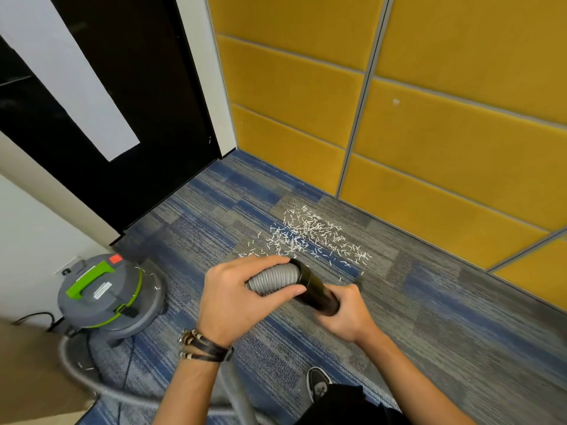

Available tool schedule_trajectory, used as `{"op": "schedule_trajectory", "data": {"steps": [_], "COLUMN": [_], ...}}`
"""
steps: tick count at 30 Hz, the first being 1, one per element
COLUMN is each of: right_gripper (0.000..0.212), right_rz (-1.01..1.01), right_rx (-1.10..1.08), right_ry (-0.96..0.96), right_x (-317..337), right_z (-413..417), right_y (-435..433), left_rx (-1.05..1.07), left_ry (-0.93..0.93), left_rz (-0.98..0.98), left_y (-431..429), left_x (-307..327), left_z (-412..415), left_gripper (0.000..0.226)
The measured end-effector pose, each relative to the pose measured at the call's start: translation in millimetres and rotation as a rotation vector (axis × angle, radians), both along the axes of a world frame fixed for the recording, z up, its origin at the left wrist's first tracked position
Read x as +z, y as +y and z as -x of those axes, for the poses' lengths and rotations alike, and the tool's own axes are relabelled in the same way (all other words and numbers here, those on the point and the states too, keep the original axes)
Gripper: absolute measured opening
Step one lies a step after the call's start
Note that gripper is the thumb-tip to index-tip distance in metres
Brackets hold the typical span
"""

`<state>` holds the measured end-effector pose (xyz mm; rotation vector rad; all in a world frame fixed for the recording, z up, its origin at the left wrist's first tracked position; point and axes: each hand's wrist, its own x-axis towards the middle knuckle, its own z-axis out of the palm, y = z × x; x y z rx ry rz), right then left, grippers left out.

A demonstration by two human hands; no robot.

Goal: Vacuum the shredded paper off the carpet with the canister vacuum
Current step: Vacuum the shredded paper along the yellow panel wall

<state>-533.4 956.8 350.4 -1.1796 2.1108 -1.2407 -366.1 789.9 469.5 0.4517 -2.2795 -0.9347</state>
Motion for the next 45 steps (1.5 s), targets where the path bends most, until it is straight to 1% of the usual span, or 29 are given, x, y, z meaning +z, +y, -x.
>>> {"op": "schedule_trajectory", "data": {"steps": [3,7,12,16,22,26,30,34,35,38,42,45], "right_gripper": [0.033,0.019,0.024,0.026,0.019,0.02,0.014,0.036,0.034,0.015,0.011,0.013], "right_rz": [0.018,0.005,0.047,0.039,0.015,0.007,0.003,0.042,0.036,0.008,-0.005,-0.037], "right_rx": [0.029,0.058,0.051,0.033,0.043,0.03,0.028,0.049,0.059,0.096,0.076,0.041], "right_ry": [0.007,-0.005,-0.027,-0.05,0.044,0.005,0.014,0.022,0.022,0.011,0.036,0.067], "right_x": [4,-3,2,5,11,-2,-6,-2,-4,-10,-18,-25], "right_z": [3,4,-8,-15,-8,-1,0,0,0,2,13,21], "right_y": [-16,-30,-26,-14,-11,-19,-40,-53,-53,-48,-30,-12], "left_rx": [0.021,-0.012,-0.039,-0.054,-0.005,-0.024,0.062,0.067,0.07,0.078,0.057,0.047], "left_ry": [0.013,0.007,0.022,0.028,0.044,-0.014,-0.012,-0.039,-0.036,-0.024,-0.042,-0.063], "left_rz": [0.02,0.026,0.027,0.036,0.022,0.023,0.071,0.098,0.085,0.014,-0.042,-0.055], "left_y": [-4,-6,-11,-11,-8,-4,-9,-11,-10,-8,0,9], "left_x": [4,7,16,23,15,12,11,12,10,6,0,-9], "left_z": [1,1,-5,-10,-14,-7,-6,-6,-7,-6,2,9], "left_gripper": [0.047,0.048,0.048,0.047,0.047,0.046,0.043,0.043,0.044,0.045,0.045,0.044]}}
